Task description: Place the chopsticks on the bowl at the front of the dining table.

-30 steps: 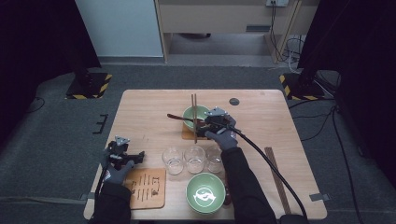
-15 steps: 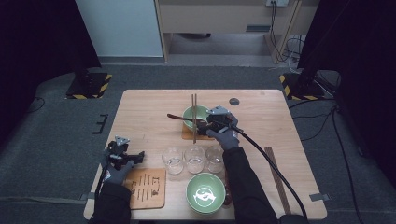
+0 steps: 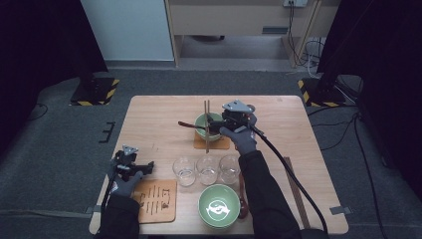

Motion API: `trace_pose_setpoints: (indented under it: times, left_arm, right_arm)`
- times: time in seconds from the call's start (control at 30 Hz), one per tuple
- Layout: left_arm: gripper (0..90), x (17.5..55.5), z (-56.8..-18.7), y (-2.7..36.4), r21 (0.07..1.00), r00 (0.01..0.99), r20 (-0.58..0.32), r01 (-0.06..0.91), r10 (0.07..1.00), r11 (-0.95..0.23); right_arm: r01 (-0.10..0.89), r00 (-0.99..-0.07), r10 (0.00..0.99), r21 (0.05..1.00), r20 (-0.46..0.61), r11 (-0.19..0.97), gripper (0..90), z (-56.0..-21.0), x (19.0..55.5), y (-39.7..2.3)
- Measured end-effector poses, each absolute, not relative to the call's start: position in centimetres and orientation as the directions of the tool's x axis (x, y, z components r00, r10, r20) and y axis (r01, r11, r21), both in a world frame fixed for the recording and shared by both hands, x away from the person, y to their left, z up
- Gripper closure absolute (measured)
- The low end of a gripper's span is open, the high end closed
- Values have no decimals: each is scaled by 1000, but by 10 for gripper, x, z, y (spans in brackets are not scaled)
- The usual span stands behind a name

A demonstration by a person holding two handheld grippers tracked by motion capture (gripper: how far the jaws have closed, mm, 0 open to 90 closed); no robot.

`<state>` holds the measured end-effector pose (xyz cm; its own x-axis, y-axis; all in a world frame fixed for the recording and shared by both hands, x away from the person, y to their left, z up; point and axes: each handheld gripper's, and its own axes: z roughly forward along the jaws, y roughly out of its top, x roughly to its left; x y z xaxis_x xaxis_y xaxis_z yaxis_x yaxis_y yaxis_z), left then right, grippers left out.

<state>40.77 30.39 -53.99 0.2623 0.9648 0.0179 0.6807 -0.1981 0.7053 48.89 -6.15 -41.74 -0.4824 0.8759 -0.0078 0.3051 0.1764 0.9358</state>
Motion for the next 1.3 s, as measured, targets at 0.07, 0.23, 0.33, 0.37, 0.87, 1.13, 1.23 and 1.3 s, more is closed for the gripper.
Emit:
trace_pose_setpoints:
  times: [0.07, 0.23, 0.33, 0.37, 0.87, 1.13, 1.23, 1.3]
  left_arm:
    - [0, 408, -540, 304, 705, 262, 18, 681, 965, -198]
    - [0, 408, -540, 304, 705, 262, 18, 681, 965, -198]
    - [0, 408, -540, 304, 706, 262, 18, 681, 965, -198]
    - [0, 408, -540, 304, 705, 262, 18, 681, 965, -198]
    - [0, 408, -540, 304, 705, 262, 18, 681, 965, -198]
    - [0, 408, -540, 304, 706, 262, 18, 680, 965, -198]
    - [0, 408, -540, 304, 705, 262, 18, 680, 965, -198]
    - [0, 408, -540, 304, 706, 263, 18, 680, 965, -198]
  right_arm:
    - [299, -478, 878, 935, -25, 189, 41, -415, 491, -59]
    - [294, -482, 876, 937, -27, 190, 41, -408, 498, -52]
    - [295, -480, 877, 941, -6, 168, 41, -404, 502, -48]
    - [295, -477, 879, 940, -11, 172, 41, -403, 505, -46]
    - [376, -460, 888, 909, 16, 178, 45, -437, 536, -21]
    - [420, -425, 905, 886, 1, 196, 45, -462, 549, -18]
    - [432, -405, 914, 878, -14, 205, 45, -469, 553, -18]
    - [433, -399, 916, 876, -25, 213, 45, -471, 554, -19]
